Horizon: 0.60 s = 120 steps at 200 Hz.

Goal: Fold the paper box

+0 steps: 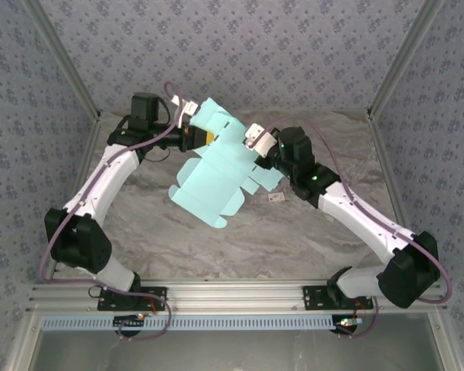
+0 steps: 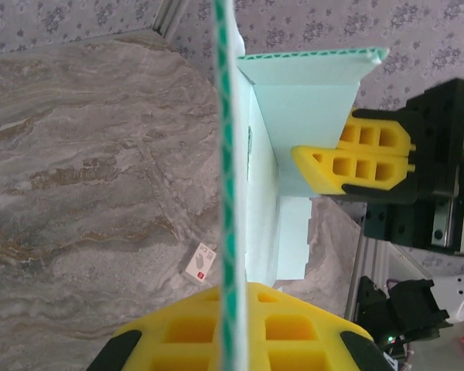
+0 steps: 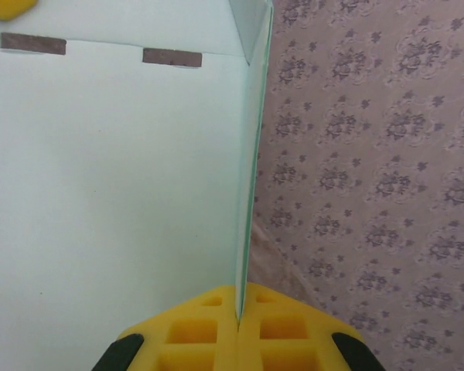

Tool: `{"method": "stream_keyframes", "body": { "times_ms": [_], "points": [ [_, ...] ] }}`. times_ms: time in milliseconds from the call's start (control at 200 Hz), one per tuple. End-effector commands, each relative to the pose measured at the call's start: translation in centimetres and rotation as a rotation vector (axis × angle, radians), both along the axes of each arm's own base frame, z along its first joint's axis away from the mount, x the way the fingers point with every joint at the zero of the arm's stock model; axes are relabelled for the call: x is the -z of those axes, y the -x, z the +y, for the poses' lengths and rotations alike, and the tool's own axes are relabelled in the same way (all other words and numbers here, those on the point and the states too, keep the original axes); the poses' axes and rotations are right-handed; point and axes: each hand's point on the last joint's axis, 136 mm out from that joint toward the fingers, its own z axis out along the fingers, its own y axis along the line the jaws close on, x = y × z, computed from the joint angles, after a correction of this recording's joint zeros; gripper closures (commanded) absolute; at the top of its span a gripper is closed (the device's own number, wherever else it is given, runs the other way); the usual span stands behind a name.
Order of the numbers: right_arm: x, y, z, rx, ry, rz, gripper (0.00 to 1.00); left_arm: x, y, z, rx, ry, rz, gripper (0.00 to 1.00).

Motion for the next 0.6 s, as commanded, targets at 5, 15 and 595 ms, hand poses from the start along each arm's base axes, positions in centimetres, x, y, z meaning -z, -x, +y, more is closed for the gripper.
{"method": "stream_keyframes", "body": {
  "times_ms": [5,15,595],
  "points": [
    [0.0,-0.4,0.3,0.038,0.062,-0.106,1.00,-2.4,-1.1,0.0,-0.025,0.083,-0.026,1.00],
    [0.0,-0.4,0.4,0.038,0.063,-0.111,1.00,-2.4,-1.2,0.1,-0.030,0.086,-0.022,1.00],
    [1.8,0.7,0.1,-0.006,0.070,-0.048,1.00,-0.6,-2.3,0.9,-0.106,0.072,0.006,1.00]
  ]
}}
